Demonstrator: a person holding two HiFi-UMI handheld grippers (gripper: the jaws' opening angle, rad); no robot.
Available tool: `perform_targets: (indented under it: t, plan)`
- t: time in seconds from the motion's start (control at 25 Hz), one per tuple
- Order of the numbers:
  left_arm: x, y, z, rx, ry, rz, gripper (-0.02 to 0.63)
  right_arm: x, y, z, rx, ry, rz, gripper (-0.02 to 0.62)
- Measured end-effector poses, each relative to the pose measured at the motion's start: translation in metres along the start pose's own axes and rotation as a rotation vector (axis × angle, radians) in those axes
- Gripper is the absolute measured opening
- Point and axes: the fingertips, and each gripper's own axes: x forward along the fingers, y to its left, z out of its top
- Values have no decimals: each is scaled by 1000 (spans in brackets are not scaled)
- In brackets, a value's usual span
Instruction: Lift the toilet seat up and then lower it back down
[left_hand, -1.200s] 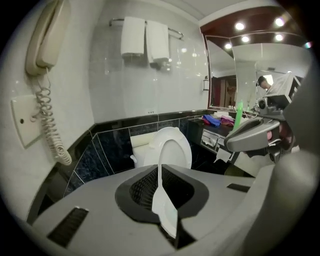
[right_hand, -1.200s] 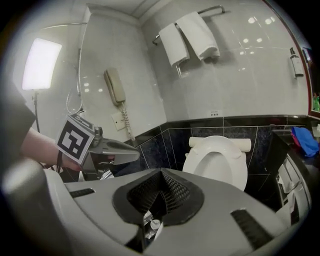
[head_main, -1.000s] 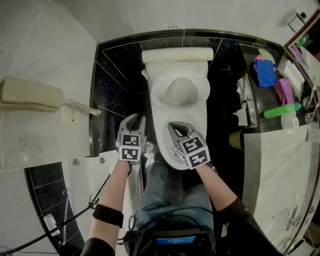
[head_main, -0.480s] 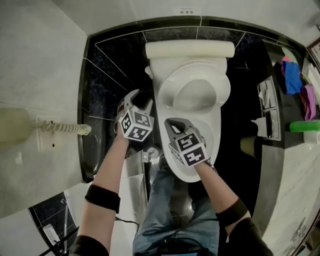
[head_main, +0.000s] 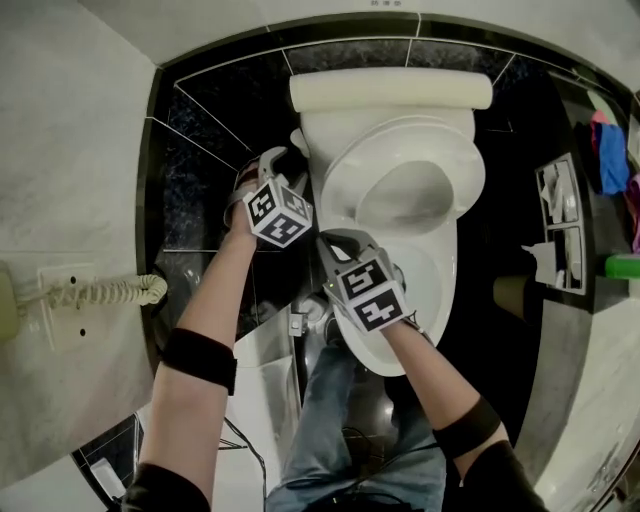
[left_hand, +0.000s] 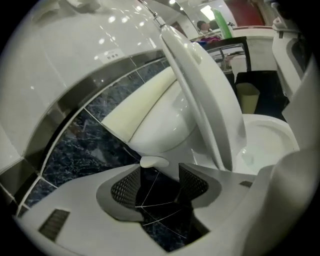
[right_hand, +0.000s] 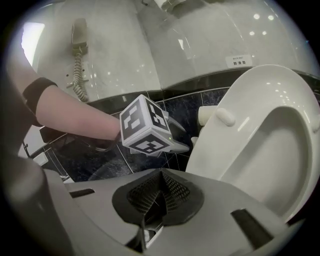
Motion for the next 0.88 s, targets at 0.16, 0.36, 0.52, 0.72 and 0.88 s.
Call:
perform_targets:
  t: [0.16, 0.36, 0.52, 0.72, 0.88]
  plan:
    - [26, 4, -5, 83, 20, -18, 250, 15, 2, 3, 5, -1, 20, 2]
    - [49, 6, -7, 188, 36, -40, 266, 27, 1, 3, 7, -1, 39, 2]
    - [62, 2, -13, 228, 58, -81, 298, 29, -4, -3, 21, 5, 43, 2]
    - [79, 2, -25, 262, 114, -100, 304, 33, -11, -8, 38, 3, 39, 2]
    - [83, 3, -28, 273, 114, -89, 294, 36, -15, -11, 46, 3, 39, 2]
